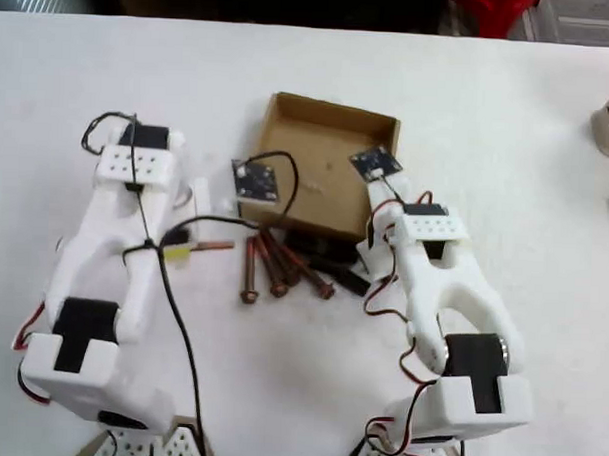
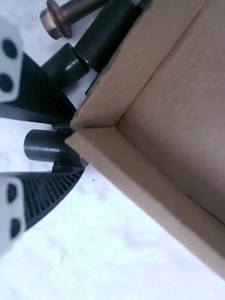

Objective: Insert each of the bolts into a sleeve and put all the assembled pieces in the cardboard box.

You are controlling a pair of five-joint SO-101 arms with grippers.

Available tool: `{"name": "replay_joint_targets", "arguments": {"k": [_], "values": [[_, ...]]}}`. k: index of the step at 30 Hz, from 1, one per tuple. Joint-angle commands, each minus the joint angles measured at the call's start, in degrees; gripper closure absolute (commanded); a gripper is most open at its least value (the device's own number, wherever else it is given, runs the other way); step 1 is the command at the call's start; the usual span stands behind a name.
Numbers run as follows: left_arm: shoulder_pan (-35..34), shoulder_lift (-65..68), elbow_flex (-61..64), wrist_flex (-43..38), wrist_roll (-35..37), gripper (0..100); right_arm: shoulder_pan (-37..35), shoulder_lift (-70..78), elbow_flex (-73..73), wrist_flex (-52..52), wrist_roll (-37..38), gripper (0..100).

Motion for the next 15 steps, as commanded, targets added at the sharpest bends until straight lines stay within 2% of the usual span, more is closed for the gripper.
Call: {"name": "replay_joint_targets", "arguments": {"k": [1,3,5,9,11,14,15], "values": [[-0.7,1.7,-2.7,-2.1,3.1,79,0.9,-0.3,-1.8,-0.7,-0.4,98.1],[-0.7,4.0,-3.1,-2.2,3.2,73,0.9,-0.3,-1.8,-0.7,-0.4,98.1],[-0.7,5.8,-3.1,-3.0,3.3,72,0.9,-0.3,-1.8,-0.7,-0.4,98.1],[-0.7,7.0,-3.2,-3.3,5.2,83,0.9,-0.2,-1.8,-0.7,-0.4,98.1],[-0.4,5.7,-4.5,-2.8,10.4,90,0.9,-0.2,-1.8,-0.7,-0.3,98.1],[-0.2,3.1,-7.5,-0.1,24.4,98,0.9,-0.2,-1.8,-0.7,-0.3,98.1],[-0.2,2.2,-8.4,1.2,29.2,98,0.9,-0.2,-1.8,-0.7,-0.3,98.1]]}}
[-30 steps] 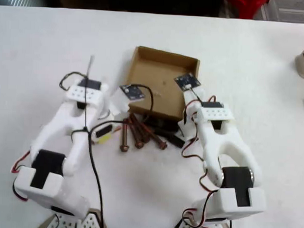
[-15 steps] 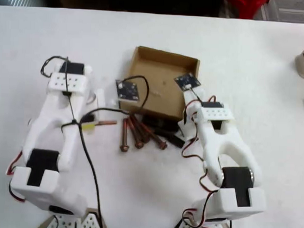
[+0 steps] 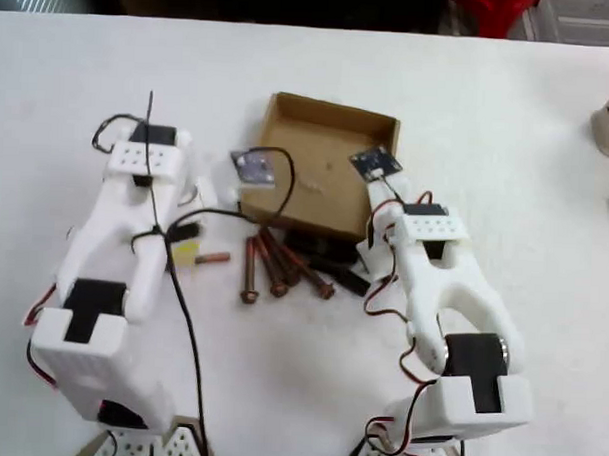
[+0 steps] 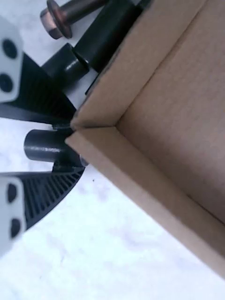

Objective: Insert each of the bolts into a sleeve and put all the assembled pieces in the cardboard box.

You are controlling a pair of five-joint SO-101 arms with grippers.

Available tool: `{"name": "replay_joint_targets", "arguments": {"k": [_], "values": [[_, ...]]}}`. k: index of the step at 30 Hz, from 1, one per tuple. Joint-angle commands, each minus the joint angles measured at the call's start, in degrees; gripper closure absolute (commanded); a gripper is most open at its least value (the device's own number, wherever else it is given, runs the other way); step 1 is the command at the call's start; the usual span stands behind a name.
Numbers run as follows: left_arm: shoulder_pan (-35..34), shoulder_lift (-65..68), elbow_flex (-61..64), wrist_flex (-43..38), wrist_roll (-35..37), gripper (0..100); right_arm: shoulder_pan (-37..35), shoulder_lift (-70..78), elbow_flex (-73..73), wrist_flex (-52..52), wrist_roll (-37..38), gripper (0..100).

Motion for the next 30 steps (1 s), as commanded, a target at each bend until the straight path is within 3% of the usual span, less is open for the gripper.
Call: {"name": "replay_joint_targets", "arguments": {"k": [1,6,12,17,20,23,26,30], "values": [[-0.2,-6.0,-6.2,4.8,21.7,97,0.9,-0.2,-1.8,-0.7,-0.3,98.1],[0.0,-9.9,-2.3,4.7,42.6,98,0.9,-0.2,-1.8,-0.7,-0.3,98.1],[6.7,-17.2,11.3,2.4,42.6,98,0.8,-0.1,-1.8,-0.7,-0.3,98.1],[11.6,-29.2,28.1,-8.8,42.8,98,0.8,-0.1,-1.8,-0.7,-0.3,98.1],[8.2,-32.5,34.9,-17.9,43.3,98,0.9,-0.1,-1.8,-0.7,-0.3,98.1],[4.0,-31.3,38.1,-24.4,49.4,98,0.9,-0.1,-1.8,-0.7,-0.3,98.1],[1.4,-28.1,39.7,-28.0,54.7,98,0.9,-0.2,-1.7,-0.7,-0.3,98.1],[-0.9,-21.8,38.6,-31.0,55.5,98,0.9,-0.2,-1.6,-0.7,-0.3,98.1]]}}
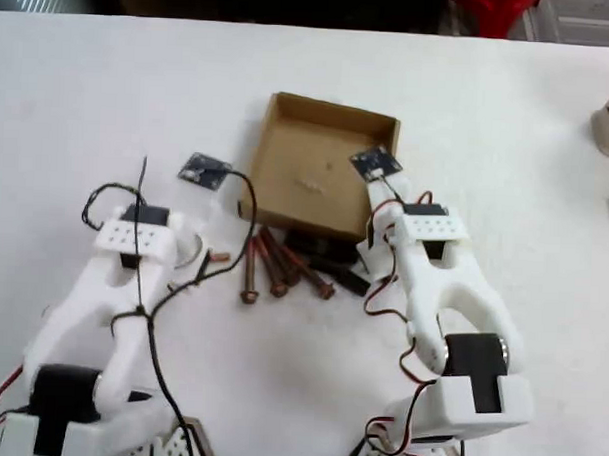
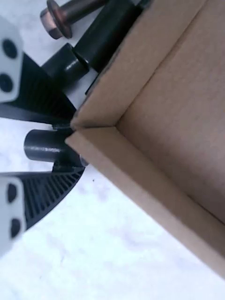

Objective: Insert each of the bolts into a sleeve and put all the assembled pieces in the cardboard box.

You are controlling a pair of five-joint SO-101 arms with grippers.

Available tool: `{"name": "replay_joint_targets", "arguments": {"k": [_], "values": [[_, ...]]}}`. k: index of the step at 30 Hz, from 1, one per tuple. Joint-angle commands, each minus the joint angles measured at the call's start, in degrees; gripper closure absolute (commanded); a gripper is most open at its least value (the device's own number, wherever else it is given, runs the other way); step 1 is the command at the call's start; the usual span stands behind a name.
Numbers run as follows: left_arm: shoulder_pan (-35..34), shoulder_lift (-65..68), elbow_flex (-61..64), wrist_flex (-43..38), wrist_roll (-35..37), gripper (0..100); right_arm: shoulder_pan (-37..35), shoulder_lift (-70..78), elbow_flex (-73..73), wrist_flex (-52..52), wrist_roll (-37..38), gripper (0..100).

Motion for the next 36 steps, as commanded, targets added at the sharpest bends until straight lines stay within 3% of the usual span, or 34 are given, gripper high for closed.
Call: {"name": "replay_joint_targets", "arguments": {"k": [1,11,22,31,36], "values": [[-3.1,6.1,-2.2,-4.0,1.7,98,0.9,-0.2,-1.6,-0.7,-0.3,98.1],[-5.5,26.0,-25.2,4.4,1.6,98,0.9,-0.3,-1.6,-0.7,-0.3,98.1],[-5.1,34.7,-46.4,4.8,1.7,98,0.9,-0.3,-1.6,-0.7,-0.3,98.1],[-4.7,31.0,-49.7,10.9,1.6,98,0.5,-0.3,-1.6,-0.7,1.9,98.1],[-1.0,26.4,-47.8,12.6,2.9,98,0.5,-0.3,-1.6,-0.7,1.9,98.1]]}}
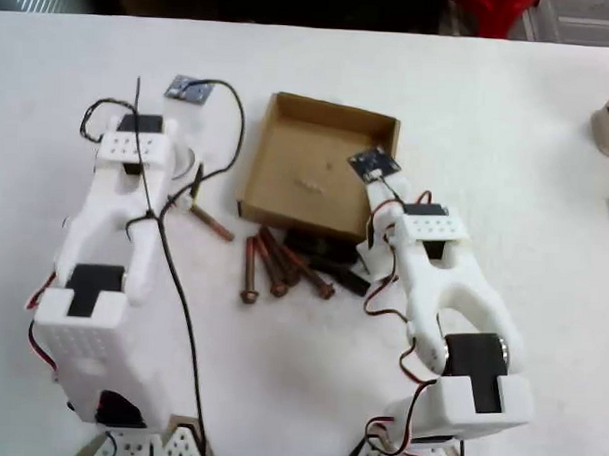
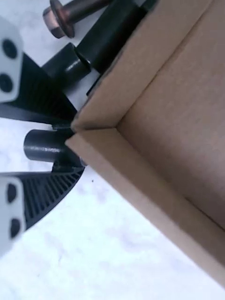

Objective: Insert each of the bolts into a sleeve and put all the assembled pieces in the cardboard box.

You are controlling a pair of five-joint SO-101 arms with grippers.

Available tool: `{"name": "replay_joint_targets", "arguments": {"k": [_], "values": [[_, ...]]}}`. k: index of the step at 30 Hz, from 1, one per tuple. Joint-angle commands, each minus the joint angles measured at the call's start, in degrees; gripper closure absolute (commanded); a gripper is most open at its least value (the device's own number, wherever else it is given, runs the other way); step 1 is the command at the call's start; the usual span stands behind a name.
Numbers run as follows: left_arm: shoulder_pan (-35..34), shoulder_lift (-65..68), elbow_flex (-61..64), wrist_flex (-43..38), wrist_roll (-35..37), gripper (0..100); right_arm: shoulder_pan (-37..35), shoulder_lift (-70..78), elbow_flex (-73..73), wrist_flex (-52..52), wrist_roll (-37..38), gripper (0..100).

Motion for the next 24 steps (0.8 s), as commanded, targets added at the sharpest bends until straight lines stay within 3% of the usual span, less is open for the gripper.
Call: {"name": "replay_joint_targets", "arguments": {"k": [1,8,12,17,24], "values": [[4.0,-6.6,0.2,1.1,3.4,97,0.5,-0.3,-1.6,-0.7,0.6,98.1],[3.5,-7.8,3.9,1.4,15.9,78,0.5,-0.3,-1.6,-0.7,0.6,98.1],[0.6,-7.6,8.7,-2.7,21.5,81,0.5,-0.3,-1.5,-0.6,0.7,98.1],[1.6,-7.6,17.1,-13.5,22.9,83,0.5,-0.3,-1.5,-0.5,0.7,98.1],[1.5,-7.7,17.3,-18.3,25.6,83,0.5,-0.3,-1.5,-0.3,0.6,98.1]]}}
